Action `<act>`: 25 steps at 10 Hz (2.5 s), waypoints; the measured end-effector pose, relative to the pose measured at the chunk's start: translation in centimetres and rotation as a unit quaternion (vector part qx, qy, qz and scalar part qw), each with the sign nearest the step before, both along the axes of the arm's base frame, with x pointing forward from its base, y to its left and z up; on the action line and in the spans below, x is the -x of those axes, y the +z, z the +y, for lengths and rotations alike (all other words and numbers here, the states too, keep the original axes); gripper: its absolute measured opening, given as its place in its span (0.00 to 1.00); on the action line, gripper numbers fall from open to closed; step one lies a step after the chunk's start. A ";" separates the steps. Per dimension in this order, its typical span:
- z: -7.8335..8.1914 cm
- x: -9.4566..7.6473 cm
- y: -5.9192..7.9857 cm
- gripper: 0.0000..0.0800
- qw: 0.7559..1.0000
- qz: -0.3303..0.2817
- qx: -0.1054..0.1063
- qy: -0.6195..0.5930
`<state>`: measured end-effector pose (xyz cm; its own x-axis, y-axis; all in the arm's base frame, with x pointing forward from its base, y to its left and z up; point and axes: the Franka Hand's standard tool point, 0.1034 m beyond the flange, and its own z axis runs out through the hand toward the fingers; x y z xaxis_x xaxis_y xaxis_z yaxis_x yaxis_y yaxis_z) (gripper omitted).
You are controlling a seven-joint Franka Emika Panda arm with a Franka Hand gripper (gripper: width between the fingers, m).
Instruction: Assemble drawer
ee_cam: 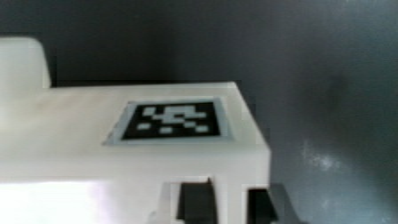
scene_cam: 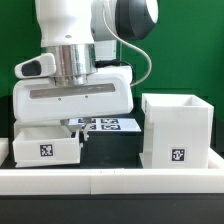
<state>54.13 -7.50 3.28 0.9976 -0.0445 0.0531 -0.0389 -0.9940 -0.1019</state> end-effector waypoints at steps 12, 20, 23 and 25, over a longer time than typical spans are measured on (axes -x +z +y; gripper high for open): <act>-0.7 1.1 0.2 0.06 0.832 -0.011 0.057 0.551; 1.1 1.6 -0.4 0.06 0.756 -0.004 0.055 0.652; 4.2 1.8 -0.6 0.06 0.757 -0.004 0.050 0.652; 4.0 1.9 -0.7 0.06 0.764 -0.004 0.052 0.644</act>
Offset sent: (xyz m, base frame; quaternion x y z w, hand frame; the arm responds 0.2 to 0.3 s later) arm -0.0090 0.0155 0.0046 0.0182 -0.0088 -0.3129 0.9496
